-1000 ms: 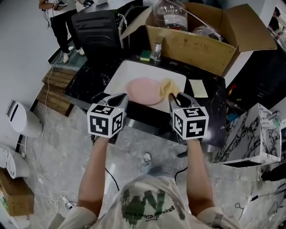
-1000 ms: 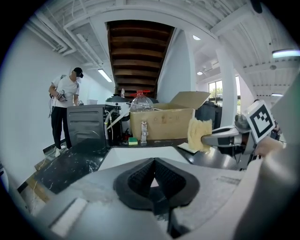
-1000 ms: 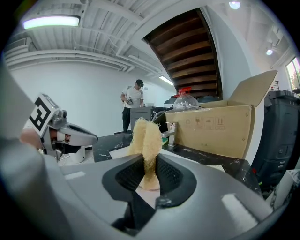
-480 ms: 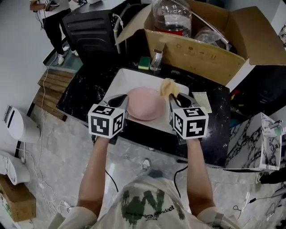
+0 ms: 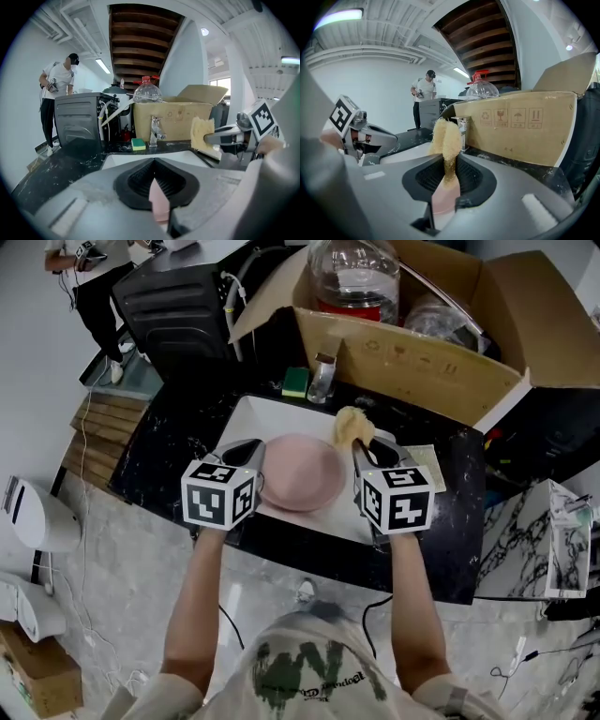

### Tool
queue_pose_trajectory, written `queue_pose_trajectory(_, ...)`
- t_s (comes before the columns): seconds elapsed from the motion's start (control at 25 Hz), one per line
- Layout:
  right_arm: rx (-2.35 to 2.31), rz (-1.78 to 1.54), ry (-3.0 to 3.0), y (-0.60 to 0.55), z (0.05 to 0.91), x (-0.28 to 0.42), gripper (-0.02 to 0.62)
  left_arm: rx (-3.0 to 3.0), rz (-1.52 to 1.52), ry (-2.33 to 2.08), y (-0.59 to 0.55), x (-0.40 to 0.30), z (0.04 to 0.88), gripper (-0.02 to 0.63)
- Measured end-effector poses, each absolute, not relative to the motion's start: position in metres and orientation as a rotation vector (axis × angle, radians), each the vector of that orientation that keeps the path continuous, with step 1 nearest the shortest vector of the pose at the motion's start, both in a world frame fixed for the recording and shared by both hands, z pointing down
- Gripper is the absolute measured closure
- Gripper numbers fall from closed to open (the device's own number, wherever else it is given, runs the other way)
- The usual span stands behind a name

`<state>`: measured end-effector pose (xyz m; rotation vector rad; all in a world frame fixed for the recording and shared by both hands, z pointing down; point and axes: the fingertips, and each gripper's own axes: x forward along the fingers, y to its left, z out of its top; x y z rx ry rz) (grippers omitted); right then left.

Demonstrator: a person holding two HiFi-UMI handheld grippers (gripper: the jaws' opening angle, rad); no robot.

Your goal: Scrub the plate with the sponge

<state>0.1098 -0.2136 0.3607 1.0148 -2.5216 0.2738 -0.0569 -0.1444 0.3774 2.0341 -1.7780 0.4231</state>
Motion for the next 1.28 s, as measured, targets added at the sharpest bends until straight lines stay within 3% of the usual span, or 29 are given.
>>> queue_pose_trajectory(1.28,1.168,0.385,-2.418,-0.228,0.388,0.057,0.532,2.145,0.528,-1.639,-0.189,-0.136,0.396,0.601)
